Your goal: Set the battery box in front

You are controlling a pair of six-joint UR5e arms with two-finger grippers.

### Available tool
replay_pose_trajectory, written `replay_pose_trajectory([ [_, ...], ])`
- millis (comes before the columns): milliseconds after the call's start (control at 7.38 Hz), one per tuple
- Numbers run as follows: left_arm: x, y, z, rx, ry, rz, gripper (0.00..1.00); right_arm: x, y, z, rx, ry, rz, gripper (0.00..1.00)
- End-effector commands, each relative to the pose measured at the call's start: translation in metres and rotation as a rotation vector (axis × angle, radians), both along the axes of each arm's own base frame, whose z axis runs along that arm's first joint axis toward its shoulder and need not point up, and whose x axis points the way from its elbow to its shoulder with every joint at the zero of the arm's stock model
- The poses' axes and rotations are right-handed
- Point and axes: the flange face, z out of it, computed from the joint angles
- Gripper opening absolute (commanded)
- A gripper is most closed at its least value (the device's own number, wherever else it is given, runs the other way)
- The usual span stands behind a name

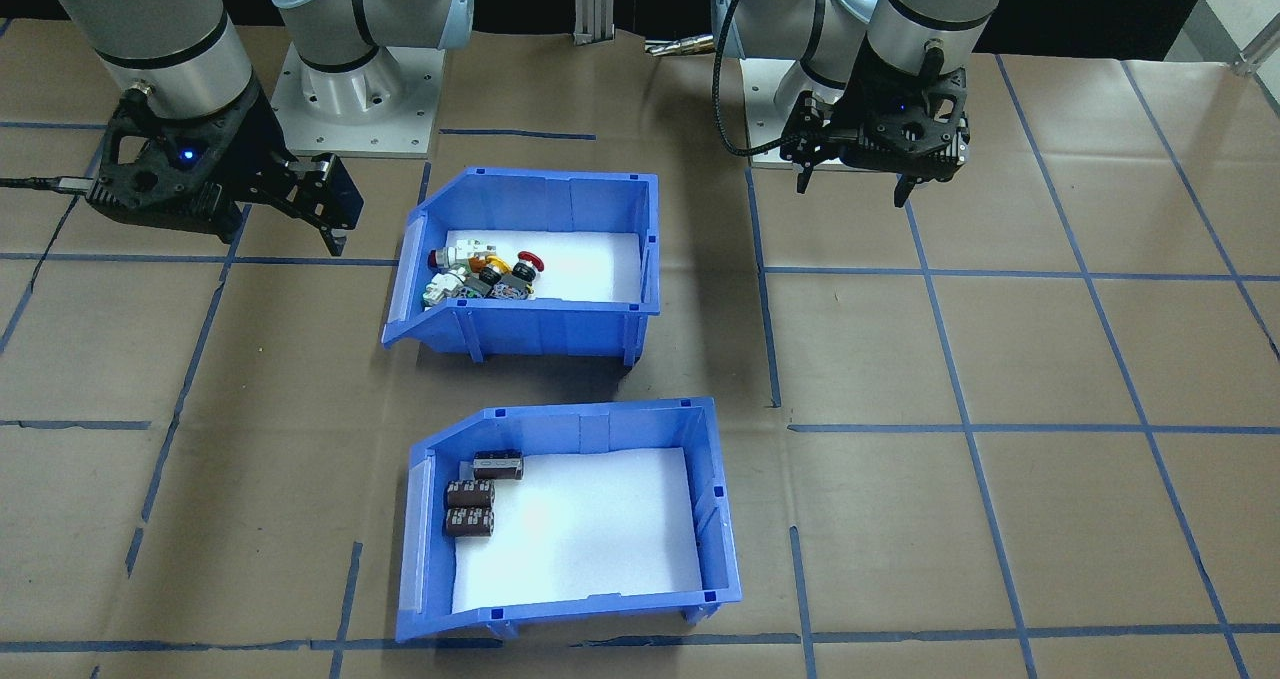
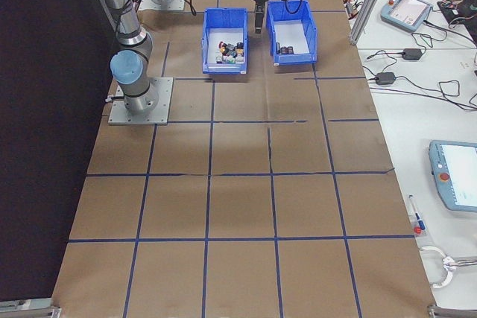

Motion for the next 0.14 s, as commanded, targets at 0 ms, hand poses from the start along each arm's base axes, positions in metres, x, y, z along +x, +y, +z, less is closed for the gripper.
replay_pose_trajectory([
  [0, 0.0000, 0.0000, 0.0006, -0.003, 0.000, 0.000, 0.99, -0.0003, 0.0004, 0.0008, -0.002, 0.001, 0.000, 1.00],
])
